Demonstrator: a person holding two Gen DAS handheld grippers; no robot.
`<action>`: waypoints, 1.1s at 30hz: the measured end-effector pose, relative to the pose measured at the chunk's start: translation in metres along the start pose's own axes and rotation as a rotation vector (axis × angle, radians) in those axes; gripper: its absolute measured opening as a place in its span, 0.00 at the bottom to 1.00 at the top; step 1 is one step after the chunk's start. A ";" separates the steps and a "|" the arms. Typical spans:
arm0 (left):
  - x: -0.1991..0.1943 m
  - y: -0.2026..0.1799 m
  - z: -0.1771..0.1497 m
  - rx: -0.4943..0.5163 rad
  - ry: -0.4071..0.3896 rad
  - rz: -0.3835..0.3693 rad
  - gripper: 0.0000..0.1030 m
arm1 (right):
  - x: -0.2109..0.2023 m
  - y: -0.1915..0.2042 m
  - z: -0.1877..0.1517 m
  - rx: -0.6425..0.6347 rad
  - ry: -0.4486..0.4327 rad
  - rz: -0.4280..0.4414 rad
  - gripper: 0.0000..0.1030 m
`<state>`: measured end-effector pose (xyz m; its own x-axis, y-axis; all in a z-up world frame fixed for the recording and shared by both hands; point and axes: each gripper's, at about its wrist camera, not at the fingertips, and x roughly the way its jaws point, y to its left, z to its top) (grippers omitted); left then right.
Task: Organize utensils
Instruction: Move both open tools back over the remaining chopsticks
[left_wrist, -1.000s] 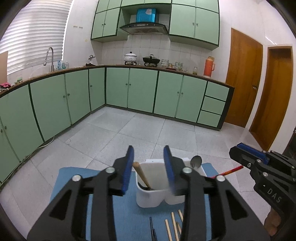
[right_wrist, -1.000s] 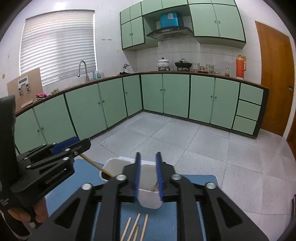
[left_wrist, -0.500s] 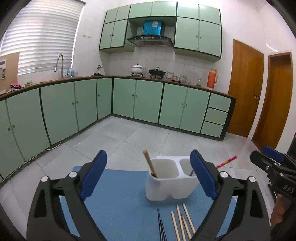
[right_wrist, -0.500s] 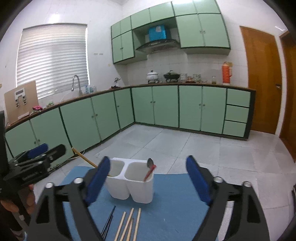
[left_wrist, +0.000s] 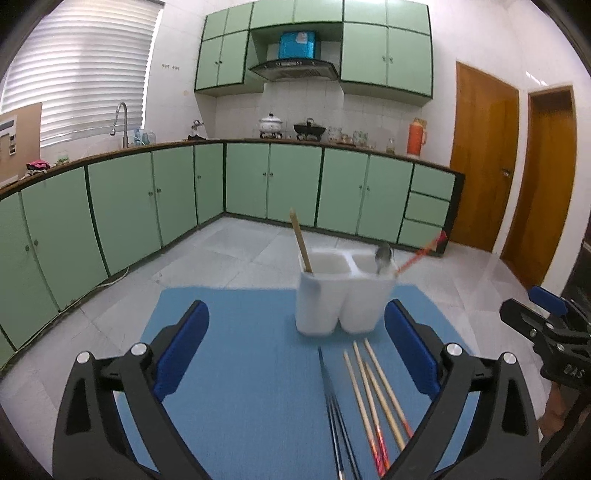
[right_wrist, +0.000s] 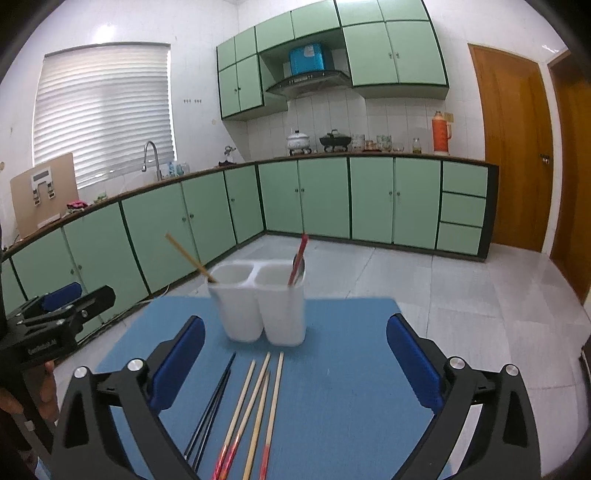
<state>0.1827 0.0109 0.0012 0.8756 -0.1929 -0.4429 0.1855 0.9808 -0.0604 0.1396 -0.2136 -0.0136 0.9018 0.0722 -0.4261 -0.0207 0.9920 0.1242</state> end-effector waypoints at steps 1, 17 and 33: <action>-0.002 -0.002 -0.008 0.010 0.016 -0.004 0.91 | -0.001 0.001 -0.004 -0.002 0.006 -0.001 0.94; -0.012 -0.010 -0.099 0.071 0.192 -0.006 0.91 | -0.008 0.013 -0.093 -0.025 0.176 -0.014 0.85; -0.010 -0.022 -0.149 0.087 0.313 -0.016 0.90 | 0.006 0.022 -0.151 -0.065 0.327 0.002 0.34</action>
<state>0.1029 -0.0046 -0.1266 0.6947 -0.1770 -0.6972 0.2477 0.9688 0.0008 0.0794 -0.1758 -0.1493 0.7157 0.0927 -0.6922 -0.0592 0.9956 0.0721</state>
